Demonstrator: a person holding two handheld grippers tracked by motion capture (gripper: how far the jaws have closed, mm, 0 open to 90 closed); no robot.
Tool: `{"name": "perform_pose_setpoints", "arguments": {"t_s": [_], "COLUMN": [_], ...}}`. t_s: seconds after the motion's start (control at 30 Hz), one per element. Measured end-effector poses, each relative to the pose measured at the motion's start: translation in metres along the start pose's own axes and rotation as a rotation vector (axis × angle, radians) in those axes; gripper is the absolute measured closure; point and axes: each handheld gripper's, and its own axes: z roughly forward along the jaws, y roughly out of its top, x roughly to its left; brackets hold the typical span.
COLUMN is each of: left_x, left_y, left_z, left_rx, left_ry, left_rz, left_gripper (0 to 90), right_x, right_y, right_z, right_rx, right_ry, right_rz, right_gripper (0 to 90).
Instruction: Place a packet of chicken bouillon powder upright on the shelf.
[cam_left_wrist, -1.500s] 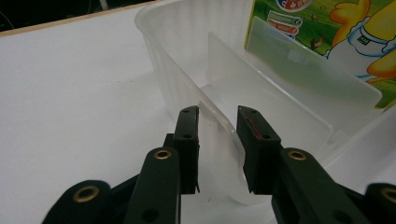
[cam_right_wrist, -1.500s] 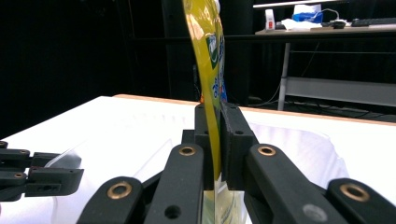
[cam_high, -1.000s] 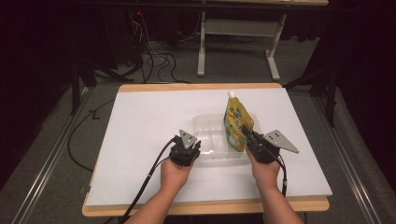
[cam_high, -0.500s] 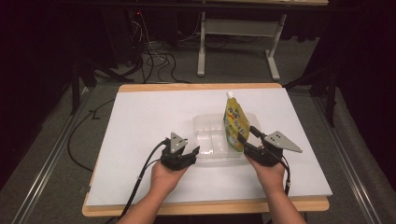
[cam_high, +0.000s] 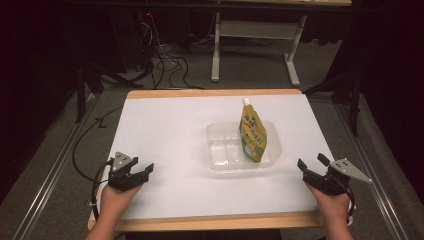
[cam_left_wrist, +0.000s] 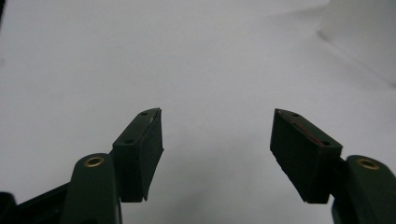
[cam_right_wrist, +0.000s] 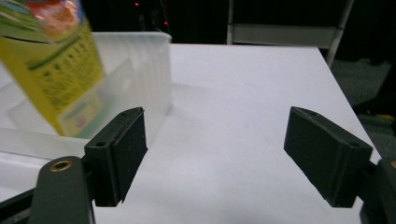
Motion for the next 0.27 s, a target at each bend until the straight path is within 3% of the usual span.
{"name": "perform_pose_setpoints", "arguments": {"t_s": [0.1,0.27], "left_x": [-0.008,-0.023], "left_y": [0.002,0.000], "left_z": [0.000,0.004], "left_rx": [-0.013,0.019], "left_ry": [0.013,0.003], "left_rz": [0.027,0.080], "left_gripper": [34.8,34.1], "right_x": [-0.002,0.001], "right_y": [-0.002,-0.001], "right_z": [0.004,0.008], "right_rx": [0.006,0.009], "right_ry": [0.001,0.015], "right_rz": [0.013,0.002], "right_gripper": [22.6,23.5]}}
